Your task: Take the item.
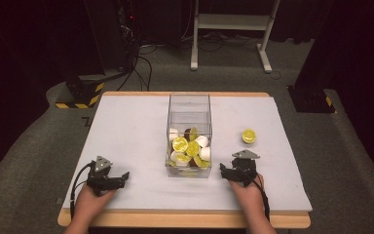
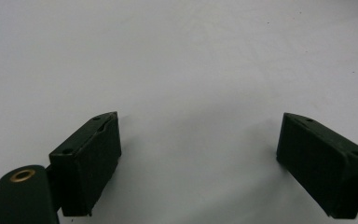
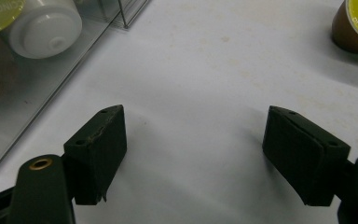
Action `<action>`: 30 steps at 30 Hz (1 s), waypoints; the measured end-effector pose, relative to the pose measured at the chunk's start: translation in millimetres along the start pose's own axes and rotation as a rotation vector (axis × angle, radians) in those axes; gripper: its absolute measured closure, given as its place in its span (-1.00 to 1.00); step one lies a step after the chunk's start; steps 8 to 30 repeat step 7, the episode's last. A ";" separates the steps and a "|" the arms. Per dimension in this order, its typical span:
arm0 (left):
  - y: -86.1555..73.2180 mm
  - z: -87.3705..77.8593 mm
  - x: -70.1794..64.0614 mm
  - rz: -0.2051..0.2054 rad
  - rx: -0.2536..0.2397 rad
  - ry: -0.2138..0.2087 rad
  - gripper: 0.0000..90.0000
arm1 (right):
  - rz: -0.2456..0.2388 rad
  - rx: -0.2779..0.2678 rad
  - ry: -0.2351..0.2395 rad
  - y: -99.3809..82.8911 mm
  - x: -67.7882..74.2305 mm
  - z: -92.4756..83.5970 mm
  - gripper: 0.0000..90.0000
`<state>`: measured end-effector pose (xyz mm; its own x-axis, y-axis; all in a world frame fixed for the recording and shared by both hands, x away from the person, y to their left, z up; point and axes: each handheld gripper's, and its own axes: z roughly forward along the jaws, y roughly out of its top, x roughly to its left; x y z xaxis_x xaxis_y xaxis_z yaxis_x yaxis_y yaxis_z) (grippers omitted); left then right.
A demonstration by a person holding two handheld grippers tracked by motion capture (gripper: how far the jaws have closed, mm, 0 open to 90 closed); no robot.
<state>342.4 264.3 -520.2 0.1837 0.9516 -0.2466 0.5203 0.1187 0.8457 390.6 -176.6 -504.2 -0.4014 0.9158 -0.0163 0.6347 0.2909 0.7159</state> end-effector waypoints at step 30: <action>0.0 0.1 -0.1 -0.002 -0.001 0.000 -0.69 | 0.000 0.001 -0.019 0.1 0.6 0.4 -0.59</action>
